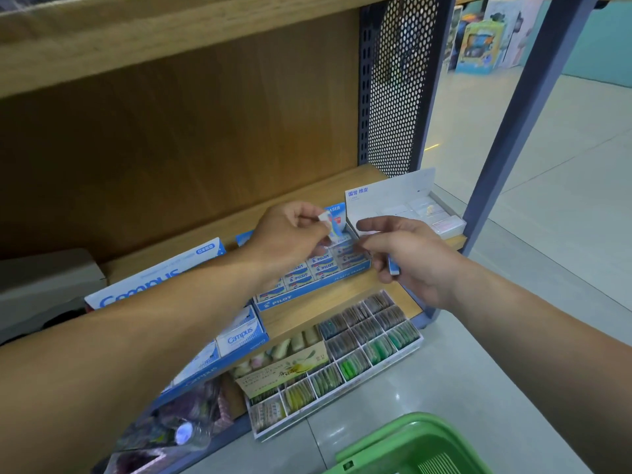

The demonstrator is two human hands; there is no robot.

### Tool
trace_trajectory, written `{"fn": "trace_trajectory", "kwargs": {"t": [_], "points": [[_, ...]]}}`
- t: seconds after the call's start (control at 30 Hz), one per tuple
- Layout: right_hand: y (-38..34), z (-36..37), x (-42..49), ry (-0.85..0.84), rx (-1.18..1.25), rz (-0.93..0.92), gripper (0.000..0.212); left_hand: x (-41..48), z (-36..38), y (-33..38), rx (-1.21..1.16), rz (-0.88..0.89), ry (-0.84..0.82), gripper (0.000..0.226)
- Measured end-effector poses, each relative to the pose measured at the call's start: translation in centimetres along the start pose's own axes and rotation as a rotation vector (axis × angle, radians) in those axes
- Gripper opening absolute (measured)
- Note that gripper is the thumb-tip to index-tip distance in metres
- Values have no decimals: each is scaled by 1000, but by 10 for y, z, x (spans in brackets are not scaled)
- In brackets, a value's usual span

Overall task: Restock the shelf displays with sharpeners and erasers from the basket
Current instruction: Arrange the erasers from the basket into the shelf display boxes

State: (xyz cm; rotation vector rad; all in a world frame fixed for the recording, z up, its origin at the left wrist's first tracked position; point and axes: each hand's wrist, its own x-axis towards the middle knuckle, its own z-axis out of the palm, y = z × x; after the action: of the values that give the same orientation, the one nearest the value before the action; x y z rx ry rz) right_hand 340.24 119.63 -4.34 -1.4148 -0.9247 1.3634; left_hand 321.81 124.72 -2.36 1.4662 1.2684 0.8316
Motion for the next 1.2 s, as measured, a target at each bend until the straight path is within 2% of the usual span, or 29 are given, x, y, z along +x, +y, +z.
{"fn": "trace_trajectory", "kwargs": {"t": [0.1, 0.2, 0.27, 0.33, 0.43, 0.53, 0.67, 0.77, 0.9, 1.2], "points": [[-1, -4, 1, 9, -183, -52, 27, 12, -20, -7, 390, 198, -9, 7], [0, -7, 3, 115, -241, -56, 20, 15, -25, -17, 581, 248, -135, 7], [-1, -8, 5, 117, -124, -2, 29, 19, -20, -20, 612, 264, -178, 17], [-2, -10, 5, 45, -44, 30, 46, 21, -14, -20, 626, 265, -185, 31], [-2, -12, 1, -84, -12, 32, 54, 22, -6, -22, 686, 327, -60, 15], [1, -13, -5, -129, 12, 22, 53, 20, -4, -27, 794, 398, -48, 12], [2, -16, -6, -102, -20, -5, 56, 20, -8, -28, 779, 362, -18, 11], [3, -16, -6, -100, -34, -22, 57, 28, -7, -30, 863, 438, 15, 7], [6, -16, -7, -116, -52, -20, 54, 36, 0, -35, 1001, 515, -29, 14], [7, -16, -10, -102, 36, -45, 50, 43, 7, -28, 1092, 496, -1, 21]]}}
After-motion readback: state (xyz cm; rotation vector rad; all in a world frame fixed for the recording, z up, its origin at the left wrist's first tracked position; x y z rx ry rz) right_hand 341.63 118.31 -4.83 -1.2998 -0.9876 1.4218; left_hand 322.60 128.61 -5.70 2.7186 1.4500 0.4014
